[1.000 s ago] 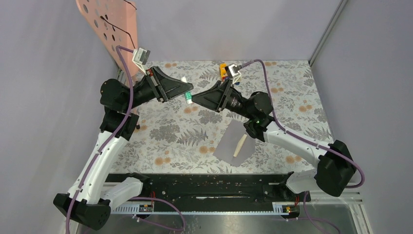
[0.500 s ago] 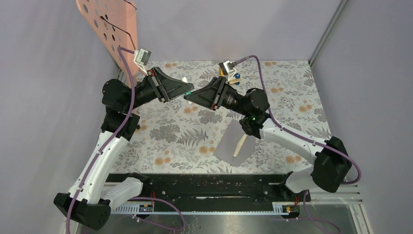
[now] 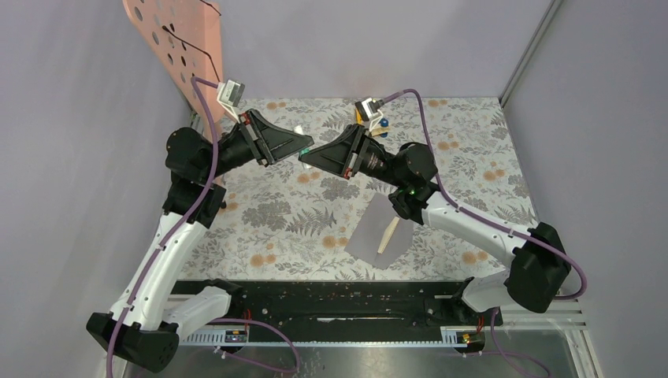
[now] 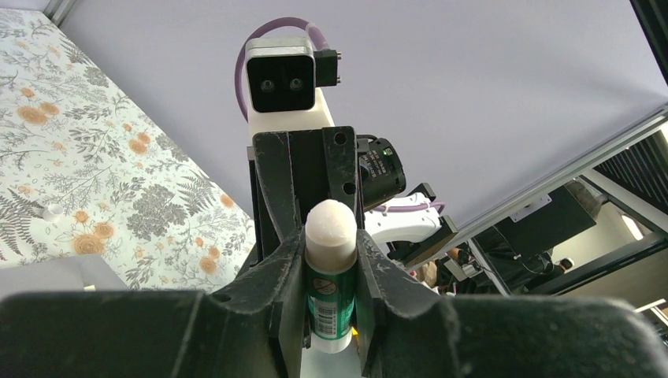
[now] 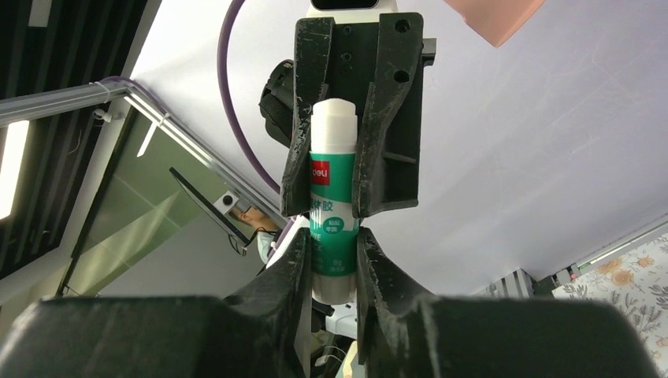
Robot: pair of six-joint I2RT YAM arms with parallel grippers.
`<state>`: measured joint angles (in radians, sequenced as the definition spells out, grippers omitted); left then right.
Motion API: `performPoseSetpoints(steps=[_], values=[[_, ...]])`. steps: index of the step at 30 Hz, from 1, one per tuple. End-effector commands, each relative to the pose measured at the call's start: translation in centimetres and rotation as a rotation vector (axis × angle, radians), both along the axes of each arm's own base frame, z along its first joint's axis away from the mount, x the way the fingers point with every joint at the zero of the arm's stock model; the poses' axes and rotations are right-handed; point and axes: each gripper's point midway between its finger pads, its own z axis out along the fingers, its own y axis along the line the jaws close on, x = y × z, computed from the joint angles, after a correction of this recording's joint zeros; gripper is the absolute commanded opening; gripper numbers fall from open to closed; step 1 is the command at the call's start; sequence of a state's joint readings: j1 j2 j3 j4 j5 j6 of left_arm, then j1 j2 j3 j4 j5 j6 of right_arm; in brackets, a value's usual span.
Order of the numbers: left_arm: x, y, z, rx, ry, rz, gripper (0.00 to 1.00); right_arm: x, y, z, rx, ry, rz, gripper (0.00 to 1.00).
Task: Place the letter into the envelope and seal it
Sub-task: Unscrew the solid glue.
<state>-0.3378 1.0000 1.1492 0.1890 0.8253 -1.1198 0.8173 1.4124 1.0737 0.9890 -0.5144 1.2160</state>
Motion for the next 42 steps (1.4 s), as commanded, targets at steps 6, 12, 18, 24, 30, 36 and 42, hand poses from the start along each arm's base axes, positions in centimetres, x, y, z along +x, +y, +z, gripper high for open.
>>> performPoseSetpoints(steps=[6,12,18,24,30,36,42], values=[[-0.7,0.5,0.9,0.000,-0.063,0.038,0.00,-0.6,-0.6,0.9,0.011,-0.035,-0.018,0.28],[-0.4,0.6,0.6,0.001,-0.050,0.049,0.00,-0.9,-0.5,1.1,0.023,-0.033,0.010,0.19],[-0.4,0.3,0.6,0.007,-0.051,0.028,0.00,-1.2,-0.6,1.5,0.018,-0.054,0.014,0.00],[-0.7,0.2,0.3,0.057,-0.030,0.000,0.79,0.4,-1.6,-1.2,-0.191,-0.069,-0.066,0.00],[-1.1,0.7,-1.2,0.174,-0.005,0.019,0.99,0.6,-4.9,-4.1,-0.486,-0.175,-0.184,0.00],[-0.9,0.5,-3.1,0.253,0.056,-0.013,0.99,0.0,-9.2,-6.3,-0.765,-0.341,-0.288,0.00],[-1.3,-0.6,-3.3,0.199,0.087,-0.110,0.99,-0.7,-10.1,-5.9,-0.786,-0.406,-0.291,0.00]])
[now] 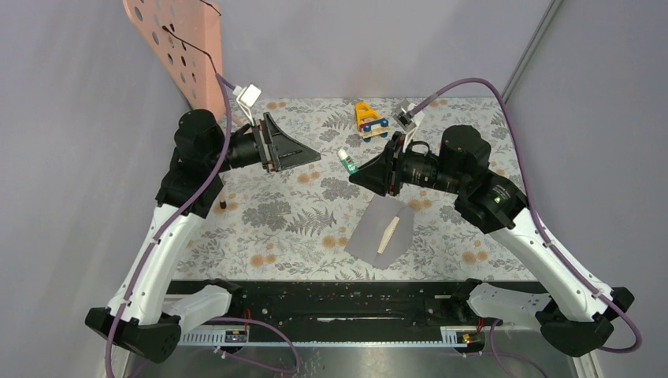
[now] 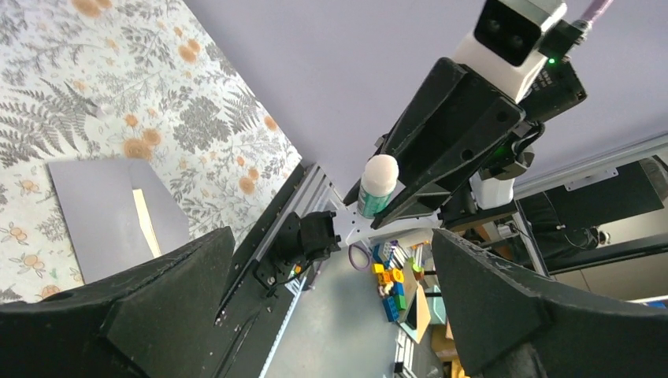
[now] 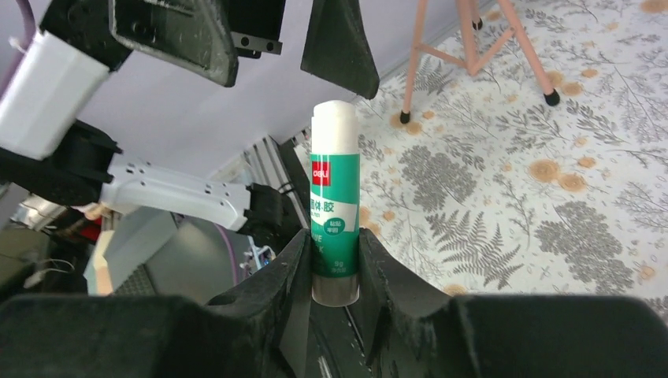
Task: Place the letter into the envelope and seal it
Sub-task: Unscrew the solid glue, then adjust the solid glue.
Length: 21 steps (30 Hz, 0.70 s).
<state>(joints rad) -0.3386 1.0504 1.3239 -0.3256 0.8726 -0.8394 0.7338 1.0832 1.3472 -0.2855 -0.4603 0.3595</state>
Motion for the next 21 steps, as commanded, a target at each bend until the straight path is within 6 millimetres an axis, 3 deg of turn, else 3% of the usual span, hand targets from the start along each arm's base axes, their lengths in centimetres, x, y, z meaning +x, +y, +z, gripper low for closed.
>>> performPoseSetpoints(steps=[1,9,18,21], values=[[-1.2,-0.9,0.8,-0.059,-0.012,-0.105,0.99,-0.1,-0.9,-1.4,-0.101,-0.054,0.012,0.00],[-3.3,-3.5,0.6,-0.042,-0.043,-0.258,0.99,-0.6,-0.5,-1.0,-0.094,-0.063,0.056,0.00],[-3.6,-5.5,-0.7,0.037,-0.025,-0.319,0.99,-1.3,-0.3,-0.8,-0.097,-0.071,0.102,0.00],[-3.4,-5.9,-1.0,0.044,-0.009,-0.326,0.82,-1.5,-0.2,-0.9,-0.097,-0.068,0.118,0.00]])
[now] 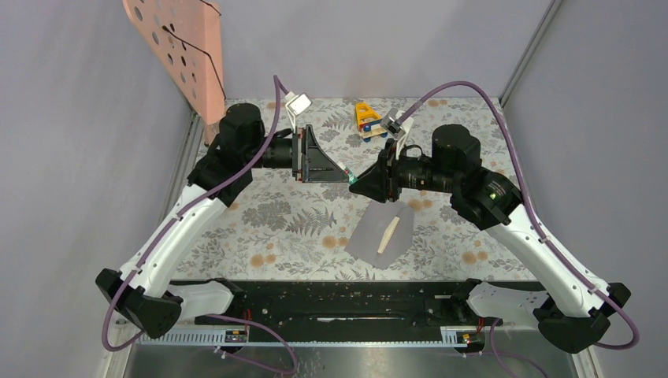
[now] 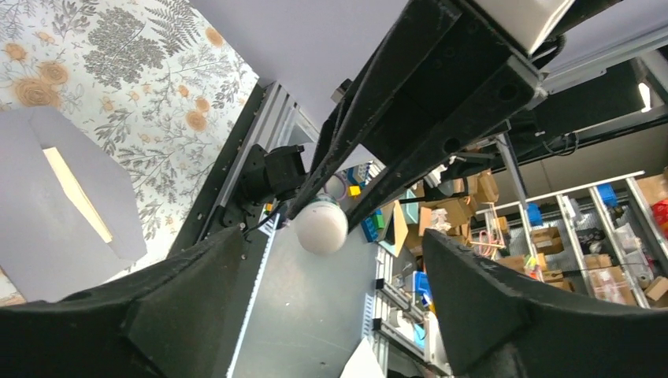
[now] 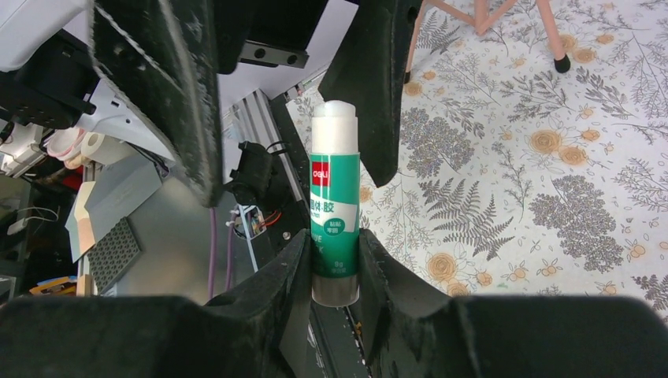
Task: Place the letter into the envelope and seal it
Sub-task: Adjust the solid glue.
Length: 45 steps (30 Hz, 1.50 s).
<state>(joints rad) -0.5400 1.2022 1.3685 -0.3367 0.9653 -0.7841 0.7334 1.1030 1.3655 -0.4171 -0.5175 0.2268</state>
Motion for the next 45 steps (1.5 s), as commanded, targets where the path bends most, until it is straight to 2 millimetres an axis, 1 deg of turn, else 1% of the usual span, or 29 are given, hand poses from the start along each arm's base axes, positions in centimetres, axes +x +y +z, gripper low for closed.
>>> performPoseSetpoints(steps=[1,4,5,8,12,13,15,16,17,21,22,23,24,25,26,27,28,29,30,32,35,37,38,39,42,45], values=[[-0.3,-0.3,1.3,-0.013,-0.060,-0.029,0.70,-0.7,0.1,1.9,0.030,-0.047,0.048,0.00],[-0.1,-0.5,1.1,-0.007,-0.051,-0.026,0.53,-0.9,0.1,1.9,0.030,-0.045,0.060,0.00],[-0.1,-0.5,1.1,-0.006,-0.049,-0.024,0.50,-0.9,0.1,1.8,0.029,-0.045,0.062,0.00],[-0.1,-0.5,1.1,-0.006,-0.047,-0.021,0.47,-0.9,0.1,1.7,0.022,-0.046,0.061,0.00],[0.1,-0.6,1.1,-0.005,-0.043,-0.014,0.45,-1.0,0.0,1.5,0.020,-0.042,0.061,0.00],[0.1,-0.6,1.1,-0.005,-0.042,-0.014,0.40,-1.0,0.0,1.5,0.019,-0.042,0.060,0.00],[0.1,-0.6,1.2,-0.006,-0.042,-0.013,0.16,-0.9,0.0,1.3,0.017,-0.041,0.056,0.00],[0.1,-0.6,1.2,-0.006,-0.040,-0.012,0.03,-0.9,0.0,1.3,0.016,-0.043,0.054,0.00],[0.2,-0.6,1.2,-0.005,-0.040,-0.011,0.00,-0.9,-0.1,1.3,0.015,-0.043,0.051,0.00],[0.4,-0.6,1.0,-0.004,-0.035,0.010,0.00,-0.5,-0.5,1.0,0.005,-0.049,0.013,0.00],[0.6,-0.6,1.0,-0.005,-0.034,0.025,0.00,-0.1,-0.7,0.9,0.003,-0.051,-0.016,0.02],[0.8,-0.6,1.1,-0.008,-0.035,0.039,0.00,0.4,-1.0,0.7,0.002,-0.050,-0.054,0.23],[0.9,-0.5,1.3,-0.020,-0.040,0.056,0.00,0.8,-1.3,0.7,0.008,-0.051,-0.090,0.51],[1.0,-0.5,1.6,-0.041,-0.054,0.069,0.00,1.2,-1.7,0.6,0.019,-0.051,-0.133,0.70],[1.0,-0.4,1.7,-0.056,-0.054,0.081,0.00,1.6,-2.0,0.8,0.046,-0.047,-0.180,0.81],[1.0,-0.4,2.2,-0.078,-0.063,0.092,0.00,2.1,-2.3,0.8,0.085,-0.031,-0.237,0.91],[1.2,-0.4,2.3,-0.095,-0.064,0.101,0.00,2.7,-2.6,0.7,0.133,-0.002,-0.295,0.98],[1.4,-0.4,2.3,-0.108,-0.059,0.112,0.00,2.9,-3.1,1.2,0.211,0.038,-0.355,0.99],[1.4,-0.5,2.5,-0.127,-0.062,0.118,0.00,3.2,-2.9,1.0,0.288,0.095,-0.382,0.99],[1.5,-0.5,3.1,-0.167,-0.064,0.122,0.00,3.0,-2.3,1.4,0.437,0.198,-0.381,0.99],[2.0,-0.5,3.7,-0.214,-0.069,0.152,0.00,3.2,-1.3,1.2,0.564,0.356,-0.366,0.99],[2.3,-0.4,3.8,-0.241,-0.061,0.176,0.00,3.0,-0.8,2.4,0.688,0.418,-0.318,0.94],[2.4,-0.5,3.7,-0.249,-0.054,0.176,0.00,3.0,-0.8,3.5,0.763,0.407,-0.285,0.91],[2.4,-0.6,3.8,-0.256,-0.045,0.171,0.00,3.0,-0.8,4.0,0.807,0.405,-0.268,0.89],[2.5,-0.6,3.7,-0.264,-0.034,0.171,0.00,3.2,-0.6,4.5,0.826,0.391,-0.256,0.81],[2.6,-0.4,3.6,-0.254,-0.037,0.188,0.00,3.0,-1.0,5.3,0.858,0.362,-0.246,0.71]])
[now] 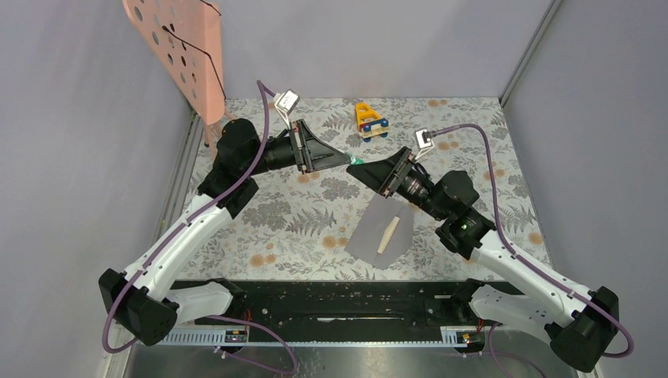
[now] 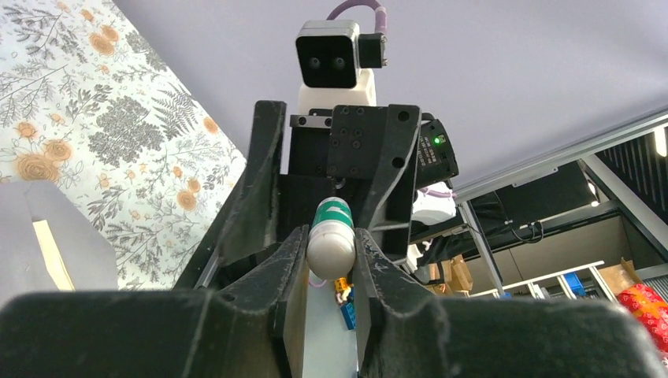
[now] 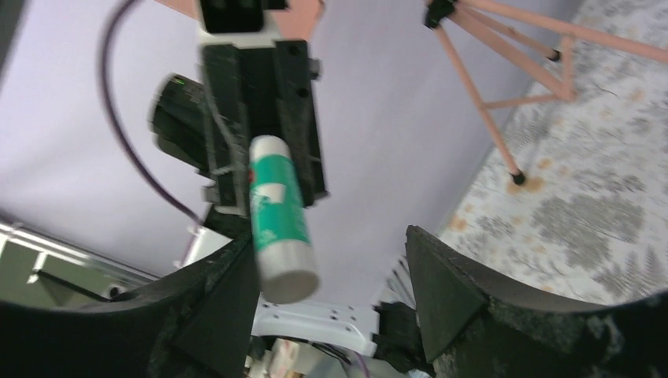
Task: Place the letter into the envelope and seal it
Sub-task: Adjust the solid glue.
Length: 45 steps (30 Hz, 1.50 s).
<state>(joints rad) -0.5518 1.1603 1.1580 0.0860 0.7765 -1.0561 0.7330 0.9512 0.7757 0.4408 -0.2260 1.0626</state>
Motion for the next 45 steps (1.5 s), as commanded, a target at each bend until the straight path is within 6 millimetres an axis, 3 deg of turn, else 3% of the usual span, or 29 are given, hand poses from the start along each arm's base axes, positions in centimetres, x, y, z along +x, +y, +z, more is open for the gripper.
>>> performPoseSetpoints(steps=[1,6,12,18,26,30,32,35,36,37,39,41,43,45], values=[[-0.6,0.7,3.1,-0.078,-0.092,0.022,0.00,-0.8,-1.6,6.7,0.218,-0.130,-0.023,0.71],[-0.5,0.8,3.1,-0.081,-0.089,0.023,0.00,-0.9,-1.7,7.4,0.206,-0.152,-0.028,0.71],[-0.5,0.8,3.1,-0.083,-0.086,0.023,0.00,-0.9,-1.1,7.6,0.219,-0.153,0.002,0.51],[-0.6,0.8,3.0,-0.080,-0.087,0.022,0.00,-1.1,-1.0,8.1,0.234,-0.166,0.013,0.47],[-0.5,0.8,2.9,-0.079,-0.085,0.024,0.00,-1.2,-0.5,8.4,0.251,-0.166,0.044,0.33],[-0.6,0.8,2.9,-0.079,-0.088,0.021,0.00,-1.1,-0.6,8.2,0.253,-0.162,0.039,0.19],[-0.7,0.8,2.9,-0.079,-0.088,0.019,0.00,-0.9,-0.6,8.0,0.245,-0.156,0.031,0.02],[-0.7,0.8,3.0,-0.074,-0.090,0.017,0.00,-0.8,-0.4,7.5,0.200,-0.146,0.023,0.00],[-0.7,0.8,2.9,-0.064,-0.086,0.014,0.03,-0.5,-0.4,7.0,0.170,-0.133,0.011,0.00],[-0.6,0.7,2.9,-0.053,-0.082,0.013,0.17,-0.3,-0.5,6.5,0.142,-0.125,-0.008,0.00],[-0.4,0.8,2.7,-0.037,-0.078,0.027,0.54,0.4,-1.1,5.3,0.053,-0.101,-0.058,0.00],[-0.2,1.2,2.3,-0.012,-0.076,0.050,0.78,1.1,-2.3,3.5,-0.089,-0.081,-0.137,0.00],[0.3,1.7,1.9,0.007,-0.076,0.090,0.95,1.8,-4.2,2.1,-0.233,-0.081,-0.235,0.00],[0.8,1.8,0.5,0.039,-0.049,0.125,0.99,2.1,-6.6,0.1,-0.399,-0.073,-0.316,0.00]])
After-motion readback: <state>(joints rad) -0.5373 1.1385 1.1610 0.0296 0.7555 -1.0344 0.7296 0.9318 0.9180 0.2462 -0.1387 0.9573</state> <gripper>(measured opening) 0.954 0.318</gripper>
